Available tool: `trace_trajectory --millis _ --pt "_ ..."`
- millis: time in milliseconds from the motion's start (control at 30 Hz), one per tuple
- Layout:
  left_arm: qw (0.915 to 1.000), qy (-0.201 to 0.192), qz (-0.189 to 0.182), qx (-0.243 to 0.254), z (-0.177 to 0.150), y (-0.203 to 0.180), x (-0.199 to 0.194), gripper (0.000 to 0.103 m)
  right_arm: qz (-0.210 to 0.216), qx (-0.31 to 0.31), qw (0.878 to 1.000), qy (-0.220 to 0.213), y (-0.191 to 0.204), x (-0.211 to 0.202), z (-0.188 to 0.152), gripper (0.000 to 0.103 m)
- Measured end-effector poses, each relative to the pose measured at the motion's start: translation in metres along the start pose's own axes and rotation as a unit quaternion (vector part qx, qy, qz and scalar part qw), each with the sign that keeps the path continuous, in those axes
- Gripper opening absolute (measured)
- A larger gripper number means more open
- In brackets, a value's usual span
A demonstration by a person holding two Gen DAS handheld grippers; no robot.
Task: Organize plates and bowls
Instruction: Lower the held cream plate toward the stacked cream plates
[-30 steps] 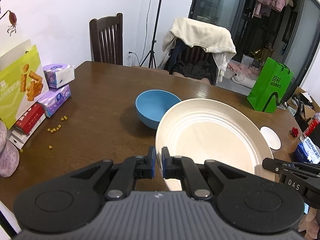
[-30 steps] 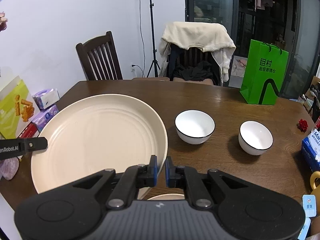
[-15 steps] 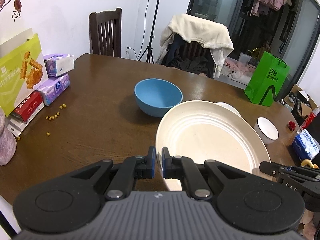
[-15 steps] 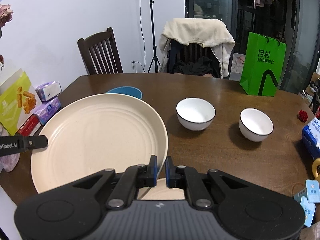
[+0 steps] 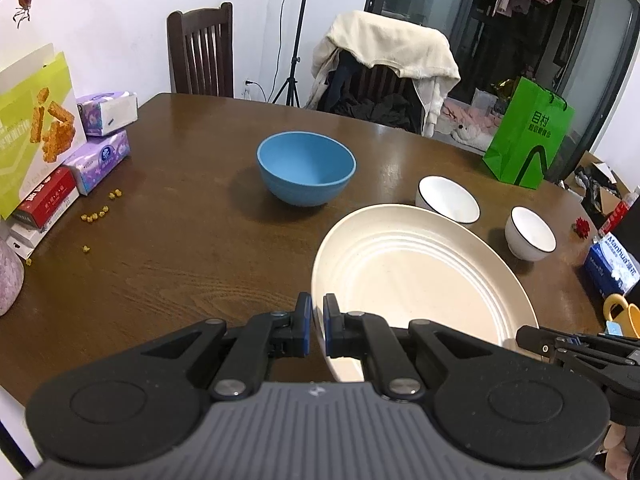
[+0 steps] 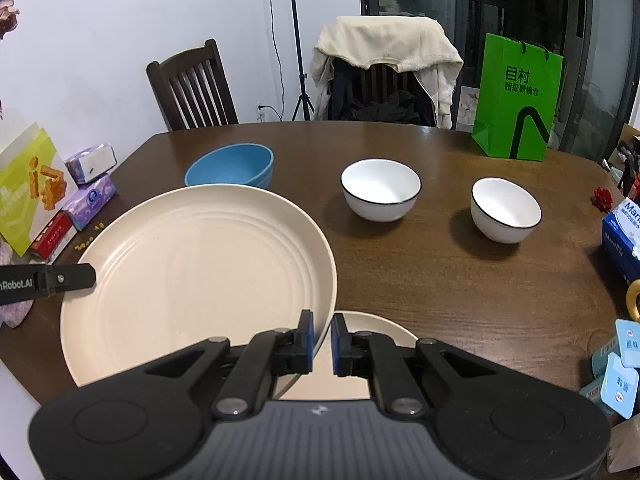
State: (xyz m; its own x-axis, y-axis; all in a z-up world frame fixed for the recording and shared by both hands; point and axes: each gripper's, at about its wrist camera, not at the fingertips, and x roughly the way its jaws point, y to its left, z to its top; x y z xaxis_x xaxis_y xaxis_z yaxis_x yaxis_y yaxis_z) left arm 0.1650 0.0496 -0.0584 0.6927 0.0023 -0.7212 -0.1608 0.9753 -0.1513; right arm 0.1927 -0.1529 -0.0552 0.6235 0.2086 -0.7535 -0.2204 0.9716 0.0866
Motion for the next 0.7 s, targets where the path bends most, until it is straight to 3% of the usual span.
trace_trajectory --millis 700 --pt "0.9991 0.042 -0.005 0.002 -0.03 0.0 0.031 0.007 -0.014 -0.004 0.999 0.029 -0.007 0.019 -0.031 0.009"
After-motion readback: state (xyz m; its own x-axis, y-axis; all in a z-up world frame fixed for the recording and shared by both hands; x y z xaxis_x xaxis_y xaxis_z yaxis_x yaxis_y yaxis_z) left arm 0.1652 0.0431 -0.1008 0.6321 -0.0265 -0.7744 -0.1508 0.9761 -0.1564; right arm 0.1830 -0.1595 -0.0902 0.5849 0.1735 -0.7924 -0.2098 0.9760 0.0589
